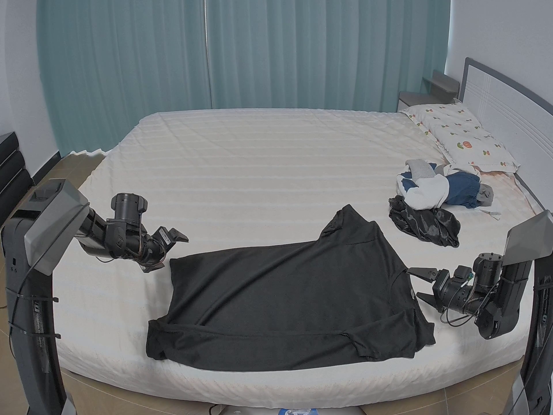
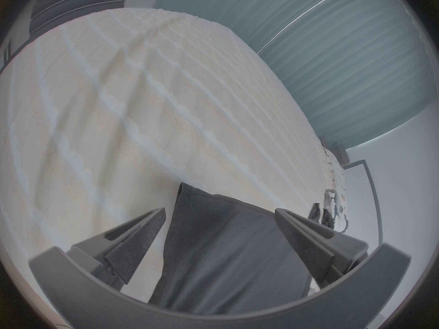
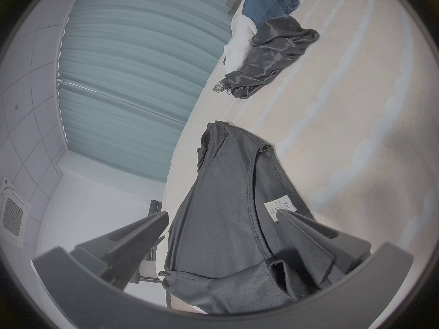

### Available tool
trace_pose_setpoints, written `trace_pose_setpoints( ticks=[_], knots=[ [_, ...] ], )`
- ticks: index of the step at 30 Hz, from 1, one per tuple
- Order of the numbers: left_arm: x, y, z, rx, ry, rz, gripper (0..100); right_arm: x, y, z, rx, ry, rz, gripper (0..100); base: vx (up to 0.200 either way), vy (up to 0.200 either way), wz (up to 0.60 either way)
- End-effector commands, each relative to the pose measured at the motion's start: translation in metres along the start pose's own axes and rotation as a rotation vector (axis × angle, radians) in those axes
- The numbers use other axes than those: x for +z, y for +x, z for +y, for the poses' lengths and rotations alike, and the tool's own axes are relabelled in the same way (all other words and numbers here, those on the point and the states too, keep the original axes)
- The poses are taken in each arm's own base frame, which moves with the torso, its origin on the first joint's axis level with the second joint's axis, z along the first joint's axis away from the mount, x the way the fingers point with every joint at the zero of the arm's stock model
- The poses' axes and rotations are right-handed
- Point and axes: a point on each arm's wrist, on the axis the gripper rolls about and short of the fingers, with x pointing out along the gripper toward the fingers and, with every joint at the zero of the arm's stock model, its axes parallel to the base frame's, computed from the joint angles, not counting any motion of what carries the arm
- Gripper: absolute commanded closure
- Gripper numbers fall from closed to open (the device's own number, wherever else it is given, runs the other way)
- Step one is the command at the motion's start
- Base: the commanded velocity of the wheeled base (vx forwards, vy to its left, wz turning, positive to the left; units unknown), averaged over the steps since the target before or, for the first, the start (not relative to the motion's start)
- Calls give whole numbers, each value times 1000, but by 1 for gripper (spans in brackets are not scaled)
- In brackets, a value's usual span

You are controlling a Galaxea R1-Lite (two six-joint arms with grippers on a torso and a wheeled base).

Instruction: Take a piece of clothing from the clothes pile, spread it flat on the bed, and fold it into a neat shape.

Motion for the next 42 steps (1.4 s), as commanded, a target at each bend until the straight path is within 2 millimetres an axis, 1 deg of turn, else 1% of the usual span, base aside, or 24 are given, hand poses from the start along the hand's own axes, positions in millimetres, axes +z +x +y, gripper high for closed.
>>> trace_pose_setpoints(
  ticks=[1,12,15,16,23,27,31,38,42],
  knots=[
    [-10,30,10,21,10,22,0,-1,1,0,5,-7,0,0,0,0,0],
    [-12,41,13,21,18,-5,0,-1,1,1,6,-8,0,0,0,0,0],
    [-14,48,13,48,25,-27,0,-1,1,1,6,-8,0,0,0,0,0],
    [-14,50,12,58,26,-39,100,-1,1,1,6,-8,0,0,0,0,0],
    [-9,51,10,74,12,-78,100,-1,1,0,5,-8,0,0,0,0,0],
    [3,50,5,68,-61,-184,100,-1,1,0,5,-8,2,0,0,0,0],
    [7,49,2,43,-85,-242,100,-2,0,0,4,-7,3,0,0,0,0],
    [18,49,3,32,-84,-273,100,-2,0,0,2,-6,7,0,0,0,0],
    [19,55,4,31,-79,-276,100,-2,0,0,2,-7,7,0,0,0,0]
  ],
)
